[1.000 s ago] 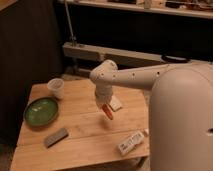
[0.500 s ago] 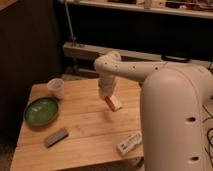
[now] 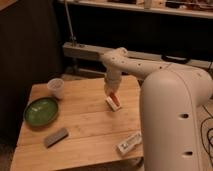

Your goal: Place the pepper on the white sponge

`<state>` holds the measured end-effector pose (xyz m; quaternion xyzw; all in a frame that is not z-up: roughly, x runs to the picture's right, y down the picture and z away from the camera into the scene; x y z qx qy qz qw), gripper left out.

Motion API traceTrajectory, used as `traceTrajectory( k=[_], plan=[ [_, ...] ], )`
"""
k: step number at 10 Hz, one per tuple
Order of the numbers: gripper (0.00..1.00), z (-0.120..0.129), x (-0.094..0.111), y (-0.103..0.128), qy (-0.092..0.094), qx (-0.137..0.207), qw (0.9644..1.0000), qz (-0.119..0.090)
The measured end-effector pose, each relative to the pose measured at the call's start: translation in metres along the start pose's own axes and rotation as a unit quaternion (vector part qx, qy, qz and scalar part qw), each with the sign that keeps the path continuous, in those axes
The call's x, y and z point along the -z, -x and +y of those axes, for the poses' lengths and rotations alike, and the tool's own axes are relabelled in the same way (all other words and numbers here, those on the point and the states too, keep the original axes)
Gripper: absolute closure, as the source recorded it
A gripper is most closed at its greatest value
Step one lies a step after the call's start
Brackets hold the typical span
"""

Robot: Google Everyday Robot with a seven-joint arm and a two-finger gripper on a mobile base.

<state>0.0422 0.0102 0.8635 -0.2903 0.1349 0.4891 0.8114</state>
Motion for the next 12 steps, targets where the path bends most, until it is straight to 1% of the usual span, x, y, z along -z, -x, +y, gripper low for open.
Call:
traceTrajectory(
  k=[2,4,5,6,8,10,11,12],
  plan=[
    [0.99,-0.015,-0.007,0.002,0.004,-0.001,1.0000,0.004],
    [0.99,-0.018,-0.015,0.008,0.010,0.009,0.9999,0.006],
    [0.97,-0.021,-0.019,0.011,0.015,0.013,0.9998,0.006],
    [0.89,-0.021,-0.027,0.012,0.019,0.017,0.9996,0.008],
    [0.67,-0.018,-0.038,0.017,0.028,0.020,0.9993,0.012],
    [0.49,-0.023,-0.043,0.014,0.032,0.013,0.9993,0.016],
    [0.39,-0.026,-0.046,0.012,0.034,0.008,0.9992,0.019],
    [0.25,-0.032,-0.048,0.006,0.038,0.002,0.9991,0.021]
  ],
)
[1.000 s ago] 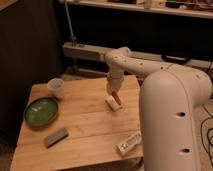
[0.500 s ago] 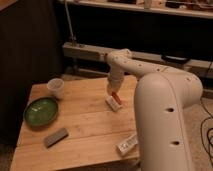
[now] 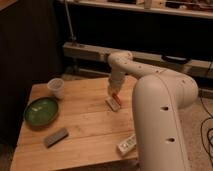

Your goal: Place the pepper on the white sponge

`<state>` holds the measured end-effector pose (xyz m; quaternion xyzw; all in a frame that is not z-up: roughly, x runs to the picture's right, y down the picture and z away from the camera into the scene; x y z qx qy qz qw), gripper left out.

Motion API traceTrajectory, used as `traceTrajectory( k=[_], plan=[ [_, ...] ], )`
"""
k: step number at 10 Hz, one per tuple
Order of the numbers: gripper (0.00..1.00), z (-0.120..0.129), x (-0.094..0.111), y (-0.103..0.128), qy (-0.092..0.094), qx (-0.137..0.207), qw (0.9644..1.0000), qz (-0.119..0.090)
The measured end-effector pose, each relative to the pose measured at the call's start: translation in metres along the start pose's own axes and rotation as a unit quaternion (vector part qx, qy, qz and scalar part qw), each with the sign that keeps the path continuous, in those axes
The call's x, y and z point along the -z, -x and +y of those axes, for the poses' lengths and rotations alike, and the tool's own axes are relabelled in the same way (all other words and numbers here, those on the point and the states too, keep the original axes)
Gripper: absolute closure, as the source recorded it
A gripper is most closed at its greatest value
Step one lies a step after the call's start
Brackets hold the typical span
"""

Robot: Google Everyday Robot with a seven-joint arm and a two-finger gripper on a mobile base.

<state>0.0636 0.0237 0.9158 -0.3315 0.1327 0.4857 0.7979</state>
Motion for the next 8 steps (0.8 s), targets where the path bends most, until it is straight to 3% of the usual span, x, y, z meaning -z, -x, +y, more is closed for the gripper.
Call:
traceTrajectory(
  k=[3,8],
  plan=[
    [0.20,-0.004,-0.003,-0.013,0.008,0.002,1.0000,0.001],
    [0.20,-0.003,0.000,-0.021,0.076,0.020,0.9967,-0.021]
  ],
)
